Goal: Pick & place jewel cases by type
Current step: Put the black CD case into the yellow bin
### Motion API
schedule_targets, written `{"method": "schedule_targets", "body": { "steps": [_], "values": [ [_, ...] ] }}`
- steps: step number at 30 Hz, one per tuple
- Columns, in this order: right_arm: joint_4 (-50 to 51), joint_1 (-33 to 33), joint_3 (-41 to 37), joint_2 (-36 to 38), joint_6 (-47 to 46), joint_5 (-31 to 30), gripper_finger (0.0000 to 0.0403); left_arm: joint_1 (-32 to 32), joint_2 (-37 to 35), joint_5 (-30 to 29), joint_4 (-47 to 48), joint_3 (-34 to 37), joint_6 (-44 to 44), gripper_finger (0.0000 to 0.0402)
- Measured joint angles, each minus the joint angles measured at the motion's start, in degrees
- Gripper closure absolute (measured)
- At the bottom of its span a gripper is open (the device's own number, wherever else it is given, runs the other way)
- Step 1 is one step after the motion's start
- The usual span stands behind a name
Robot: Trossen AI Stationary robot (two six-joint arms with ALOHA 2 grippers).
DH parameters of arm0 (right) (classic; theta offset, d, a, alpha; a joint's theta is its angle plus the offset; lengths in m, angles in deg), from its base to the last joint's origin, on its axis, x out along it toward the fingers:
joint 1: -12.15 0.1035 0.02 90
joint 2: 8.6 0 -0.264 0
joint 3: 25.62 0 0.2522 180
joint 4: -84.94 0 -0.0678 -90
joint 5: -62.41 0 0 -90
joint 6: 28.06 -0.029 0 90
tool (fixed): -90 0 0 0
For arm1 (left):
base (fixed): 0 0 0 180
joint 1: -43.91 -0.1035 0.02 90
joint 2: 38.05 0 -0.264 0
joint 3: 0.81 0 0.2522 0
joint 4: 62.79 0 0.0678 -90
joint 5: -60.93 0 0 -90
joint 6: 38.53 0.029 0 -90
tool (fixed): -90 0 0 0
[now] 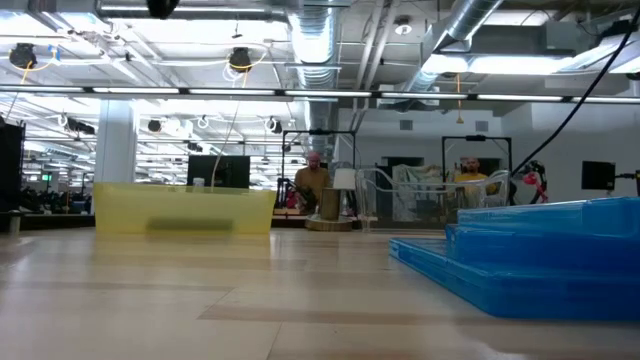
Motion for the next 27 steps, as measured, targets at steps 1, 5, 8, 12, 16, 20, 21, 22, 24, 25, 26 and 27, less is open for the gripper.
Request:
{"method": "schedule_targets", "body": {
  "steps": [1, 5, 8, 12, 16, 20, 21, 22, 24, 25, 26, 27],
  "values": [
    [-1.9, -0.3, -1.0, 0.0, -0.3, 0.6, 0.0085, 0.7, 0.3, 0.0, -1.5, 0.0, 0.5, 0.0382],
    [-6.8, -0.8, -3.7, 0.0, -1.9, 2.4, 0.0085, 2.3, 2.1, -0.9, -4.4, 0.0, 1.6, 0.0382],
    [-8.5, -0.8, -4.4, 0.0, -2.4, 3.4, 0.0085, 2.5, 3.3, -1.1, -4.4, 0.0, 1.6, 0.0382],
    [-10.3, -0.7, -4.5, 0.0, -2.4, 3.7, 0.0085, 2.5, 4.9, -1.4, -4.9, 0.0, 1.5, 0.0382],
    [-14.4, -1.3, -4.5, 0.0, -2.5, 3.7, 0.0085, 2.5, 6.0, -1.8, -6.9, 0.0, 1.7, 0.0382],
    [-17.6, -2.1, -4.5, 0.0, -2.9, 3.7, 0.0085, 2.5, 6.5, -1.9, -7.4, 0.0, 2.8, 0.0382],
    [-17.8, -2.3, -4.5, 0.0, -2.9, 3.7, 0.0085, 2.6, 6.5, -1.9, -7.4, 0.0, 2.8, 0.0382],
    [-17.8, -2.5, -4.5, 0.0, -2.9, 3.7, 0.0085, 2.7, 6.4, -1.9, -7.5, 0.0, 2.8, 0.0382],
    [-17.9, -2.9, -4.5, 0.0, -2.9, 3.8, 0.0085, 3.3, 6.4, -2.0, -8.0, 0.0, 2.8, 0.0382],
    [-18.0, -3.0, -4.5, 0.0, -2.9, 4.0, 0.0085, 3.6, 6.5, -2.0, -8.8, 0.0, 2.8, 0.0382],
    [-18.4, -3.0, -4.5, 0.0, -2.9, 4.4, 0.0085, 3.9, 6.5, -2.0, -9.9, 0.0, 2.8, 0.0382],
    [-18.7, -3.0, -4.5, 0.0, -2.9, 4.8, 0.0085, 4.2, 6.4, -2.0, -11.0, 0.0, 2.9, 0.0382]
  ]
}}
